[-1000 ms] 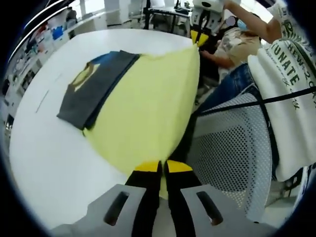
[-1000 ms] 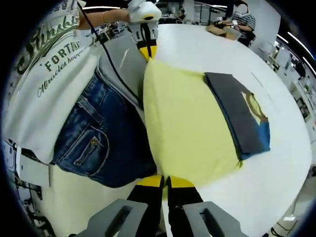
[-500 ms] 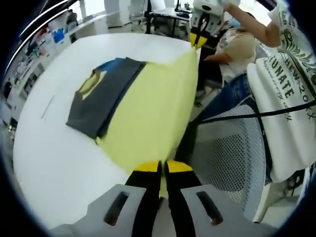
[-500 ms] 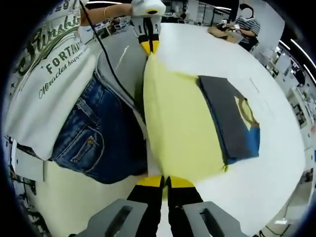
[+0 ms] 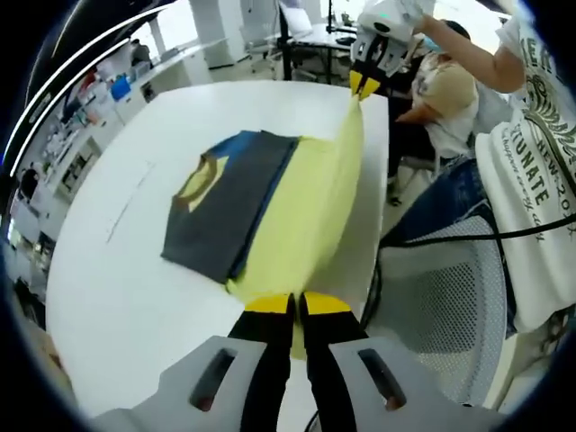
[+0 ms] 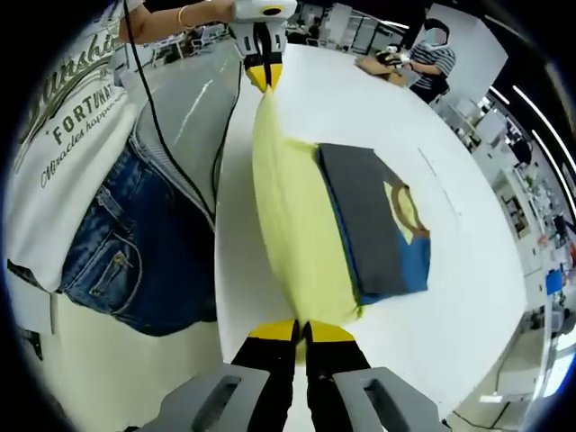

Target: Fold the garment on the visible template until the final outline fits inside the template.

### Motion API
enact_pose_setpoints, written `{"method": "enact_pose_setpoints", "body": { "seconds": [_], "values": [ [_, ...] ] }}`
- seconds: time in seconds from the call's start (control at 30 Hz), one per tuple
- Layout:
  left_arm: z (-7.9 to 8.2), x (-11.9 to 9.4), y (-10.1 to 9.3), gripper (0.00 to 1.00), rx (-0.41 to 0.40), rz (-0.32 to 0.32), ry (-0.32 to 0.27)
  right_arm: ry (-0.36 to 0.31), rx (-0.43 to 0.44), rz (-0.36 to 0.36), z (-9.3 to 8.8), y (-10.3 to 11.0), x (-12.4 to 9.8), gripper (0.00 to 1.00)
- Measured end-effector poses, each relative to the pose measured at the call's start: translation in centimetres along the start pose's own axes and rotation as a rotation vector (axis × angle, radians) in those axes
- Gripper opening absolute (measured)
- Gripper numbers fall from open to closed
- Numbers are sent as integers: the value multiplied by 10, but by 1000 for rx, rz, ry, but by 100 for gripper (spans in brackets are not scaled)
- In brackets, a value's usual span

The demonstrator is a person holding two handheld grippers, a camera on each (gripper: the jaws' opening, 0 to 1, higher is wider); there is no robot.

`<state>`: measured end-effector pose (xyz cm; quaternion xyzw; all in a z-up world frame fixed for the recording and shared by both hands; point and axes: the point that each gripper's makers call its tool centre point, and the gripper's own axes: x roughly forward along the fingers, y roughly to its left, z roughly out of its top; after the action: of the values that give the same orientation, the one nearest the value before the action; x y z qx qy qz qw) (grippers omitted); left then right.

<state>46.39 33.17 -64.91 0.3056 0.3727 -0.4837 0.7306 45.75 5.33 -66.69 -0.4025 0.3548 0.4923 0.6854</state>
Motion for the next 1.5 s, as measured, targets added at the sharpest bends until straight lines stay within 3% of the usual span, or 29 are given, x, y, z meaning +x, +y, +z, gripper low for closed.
{"method": "enact_pose_setpoints", "body": {
  "seconds": [0.33, 0.53, 1.0, 1.3, 1.5],
  "values": [
    [14, -1, 28, 1, -1, 86, -32, -5, -19, -113, 6, -35, 0, 0],
    [18, 1, 43, 1, 35, 154, -2, -13, -13, -163, 11, -52, 3, 0],
    [29, 3, 82, 1, 58, 288, -4, -48, 19, -309, 22, -101, 6, 0],
    [39, 9, 103, 1, 66, 347, -37, 23, -28, -371, 16, -123, 18, 0],
    [42, 13, 119, 1, 80, 394, -27, 44, -65, -437, 21, -141, 18, 0]
  ]
}}
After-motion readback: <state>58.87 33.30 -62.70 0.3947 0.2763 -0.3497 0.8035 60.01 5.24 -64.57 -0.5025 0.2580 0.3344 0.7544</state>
